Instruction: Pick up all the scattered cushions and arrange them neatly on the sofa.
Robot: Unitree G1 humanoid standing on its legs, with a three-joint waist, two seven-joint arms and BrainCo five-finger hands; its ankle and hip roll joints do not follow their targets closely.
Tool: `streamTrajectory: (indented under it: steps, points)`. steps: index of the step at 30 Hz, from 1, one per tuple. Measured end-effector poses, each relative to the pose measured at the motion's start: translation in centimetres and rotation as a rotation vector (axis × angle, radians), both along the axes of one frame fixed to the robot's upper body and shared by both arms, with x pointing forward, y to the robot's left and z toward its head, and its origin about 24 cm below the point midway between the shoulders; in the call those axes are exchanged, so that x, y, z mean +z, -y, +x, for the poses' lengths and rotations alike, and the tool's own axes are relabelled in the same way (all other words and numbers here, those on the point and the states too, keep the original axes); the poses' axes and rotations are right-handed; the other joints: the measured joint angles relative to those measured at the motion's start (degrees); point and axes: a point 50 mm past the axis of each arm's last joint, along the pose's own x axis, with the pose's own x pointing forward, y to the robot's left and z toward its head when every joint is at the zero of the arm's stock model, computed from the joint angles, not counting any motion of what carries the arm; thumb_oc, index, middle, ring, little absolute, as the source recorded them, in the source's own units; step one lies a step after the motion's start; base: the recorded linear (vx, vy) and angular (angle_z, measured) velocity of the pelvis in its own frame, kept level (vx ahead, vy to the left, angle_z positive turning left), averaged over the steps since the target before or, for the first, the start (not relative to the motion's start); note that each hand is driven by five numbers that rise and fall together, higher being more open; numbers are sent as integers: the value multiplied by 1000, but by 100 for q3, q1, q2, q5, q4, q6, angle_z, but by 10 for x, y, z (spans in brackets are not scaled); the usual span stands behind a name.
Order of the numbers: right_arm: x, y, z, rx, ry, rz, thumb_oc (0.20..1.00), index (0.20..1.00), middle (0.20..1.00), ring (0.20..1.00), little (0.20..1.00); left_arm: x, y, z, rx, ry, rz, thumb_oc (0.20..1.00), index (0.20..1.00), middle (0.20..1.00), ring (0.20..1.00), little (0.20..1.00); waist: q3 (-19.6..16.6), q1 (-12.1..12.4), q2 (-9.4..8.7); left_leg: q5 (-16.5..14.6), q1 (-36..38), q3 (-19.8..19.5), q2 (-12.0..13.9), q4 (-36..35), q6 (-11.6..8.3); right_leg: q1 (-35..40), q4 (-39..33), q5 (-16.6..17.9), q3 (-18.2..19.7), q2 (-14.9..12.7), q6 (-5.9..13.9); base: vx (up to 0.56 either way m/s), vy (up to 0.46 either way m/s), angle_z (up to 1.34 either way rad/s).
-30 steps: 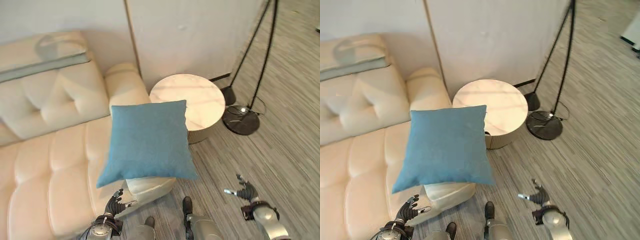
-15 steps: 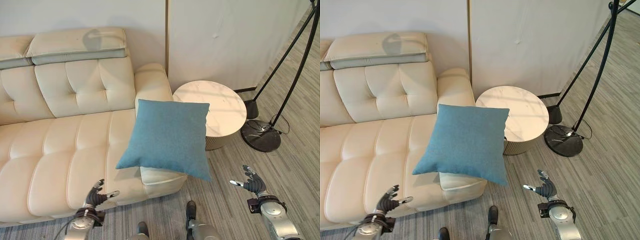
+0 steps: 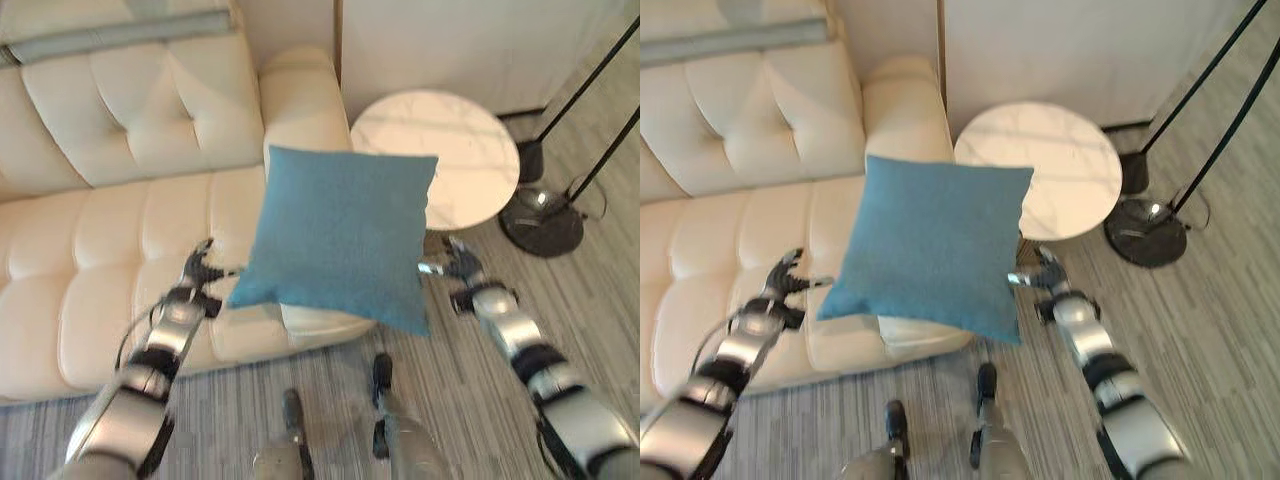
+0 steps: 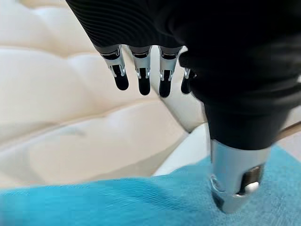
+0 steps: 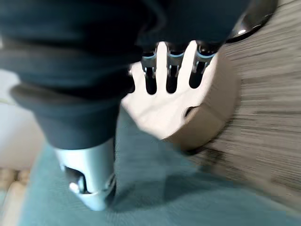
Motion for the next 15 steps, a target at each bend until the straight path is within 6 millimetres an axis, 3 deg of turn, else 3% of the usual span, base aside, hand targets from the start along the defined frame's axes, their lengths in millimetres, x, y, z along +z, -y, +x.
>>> streamTrajectory:
  steps: [4, 6, 8, 9, 10, 11, 15]
  points:
    - [20, -45, 15, 55, 29, 32, 1000, 1000, 1000, 1000, 1000, 13, 10, 15, 33, 14, -24, 1000, 1000, 1000, 1000, 1000, 230, -49, -21, 43, -220, 59, 98, -19, -59, -264, 3, 97, 47, 90, -117, -17, -12, -8]
    - [18, -52, 14, 65, 30, 14, 1000, 1000, 1000, 1000, 1000, 8, 17, 16, 57, 7, -64, 1000, 1000, 1000, 1000, 1000, 285, -55, -15, 43, -273, 30, 130, -19, -60, -315, 3, 94, 44, 117, -119, -9, -10, -2]
    - [25, -57, 15, 66, 57, 31, 1000, 1000, 1000, 1000, 1000, 12, 36, 23, 29, 31, -106, 1000, 1000, 1000, 1000, 1000, 384, -60, -5, 54, -374, -27, 132, -20, -77, -381, 3, 93, 7, 113, -119, -7, -19, 13]
    - [27, -57, 15, 55, 72, 36, 457, 457, 457, 457, 457, 18, 52, 29, 10, 70, -159, 1000, 1000, 1000, 1000, 1000, 484, -61, 18, 78, -417, -96, 128, -21, -101, -389, 3, 92, -63, 96, -119, 3, -2, 20]
    - [26, -58, 14, 50, 71, 60, 200, 200, 200, 200, 200, 18, 61, 30, -7, 81, -181, 906, 906, 906, 906, 906, 508, -56, 6, 89, -415, -108, 129, -41, -111, -388, 3, 92, -73, 98, -119, 10, -8, 15]
    - [26, -57, 13, 49, 75, 65, 200, 200, 200, 200, 200, 20, 59, 30, -9, 91, -188, 200, 200, 200, 200, 200, 508, -55, 6, 92, -408, -108, 129, -48, -113, -383, 3, 92, -73, 96, -119, 11, -3, 3]
    - [35, -59, 5, 72, 145, 166, 200, 200, 200, 200, 200, 33, 73, 27, -67, 188, -252, 200, 200, 200, 200, 200, 510, -56, 2, 166, -341, -125, 108, -150, -102, -353, 3, 93, -78, 98, -120, 2, 1, 2]
